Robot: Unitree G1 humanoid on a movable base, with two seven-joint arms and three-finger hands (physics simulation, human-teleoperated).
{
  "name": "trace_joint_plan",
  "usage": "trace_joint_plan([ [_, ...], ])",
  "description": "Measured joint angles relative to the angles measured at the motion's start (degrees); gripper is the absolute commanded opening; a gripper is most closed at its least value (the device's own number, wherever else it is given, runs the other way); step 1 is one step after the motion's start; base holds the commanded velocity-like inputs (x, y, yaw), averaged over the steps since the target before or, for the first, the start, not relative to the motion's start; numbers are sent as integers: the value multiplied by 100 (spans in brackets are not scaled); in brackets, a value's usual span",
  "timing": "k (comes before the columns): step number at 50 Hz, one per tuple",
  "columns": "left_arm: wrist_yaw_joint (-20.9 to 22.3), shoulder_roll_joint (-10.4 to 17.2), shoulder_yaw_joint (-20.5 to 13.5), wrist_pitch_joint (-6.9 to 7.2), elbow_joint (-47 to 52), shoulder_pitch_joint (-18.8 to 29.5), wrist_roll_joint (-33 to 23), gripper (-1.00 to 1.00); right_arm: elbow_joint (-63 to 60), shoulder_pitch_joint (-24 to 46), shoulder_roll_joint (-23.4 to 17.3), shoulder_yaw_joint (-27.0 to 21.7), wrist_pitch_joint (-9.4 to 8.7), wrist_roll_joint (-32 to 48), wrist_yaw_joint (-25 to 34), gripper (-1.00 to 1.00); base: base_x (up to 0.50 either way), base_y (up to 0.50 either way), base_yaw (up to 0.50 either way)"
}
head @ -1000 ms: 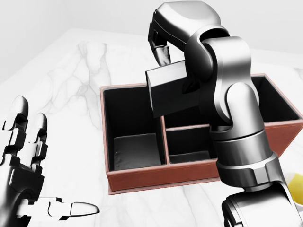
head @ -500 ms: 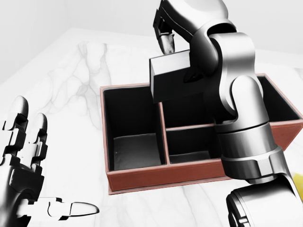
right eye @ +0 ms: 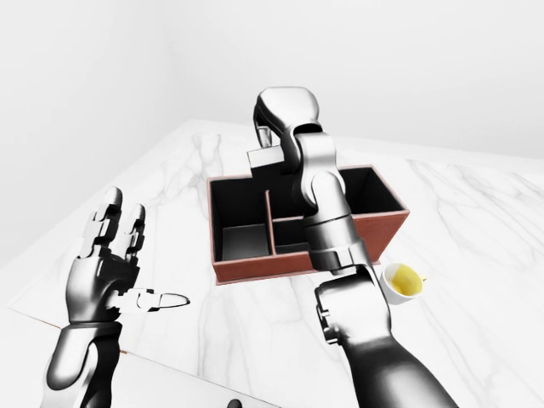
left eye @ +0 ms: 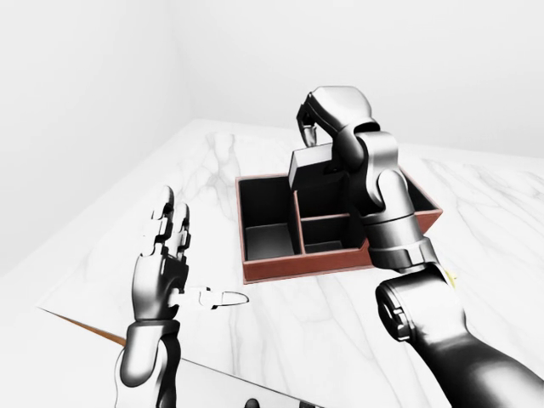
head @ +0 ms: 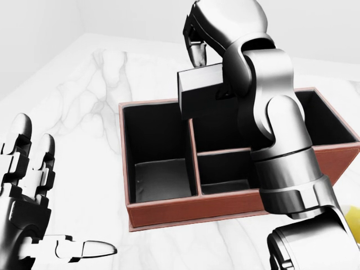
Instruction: Pick up the book and place it in the front compartment of the caddy.
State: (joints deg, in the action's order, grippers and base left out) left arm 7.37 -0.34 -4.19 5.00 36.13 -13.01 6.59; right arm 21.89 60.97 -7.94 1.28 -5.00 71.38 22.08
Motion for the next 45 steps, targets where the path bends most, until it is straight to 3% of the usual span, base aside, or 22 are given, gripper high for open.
trace_joint_plan([
  [24,-4,-2,24,0,-29,-7,-19,100,202,44,-310,-148,0,2,-280,-100,0,0,0],
  [45,-2,0,-1,0,-20,10,0,100,760,58,-364,-136,0,-570,-931,-100,0,0,0],
])
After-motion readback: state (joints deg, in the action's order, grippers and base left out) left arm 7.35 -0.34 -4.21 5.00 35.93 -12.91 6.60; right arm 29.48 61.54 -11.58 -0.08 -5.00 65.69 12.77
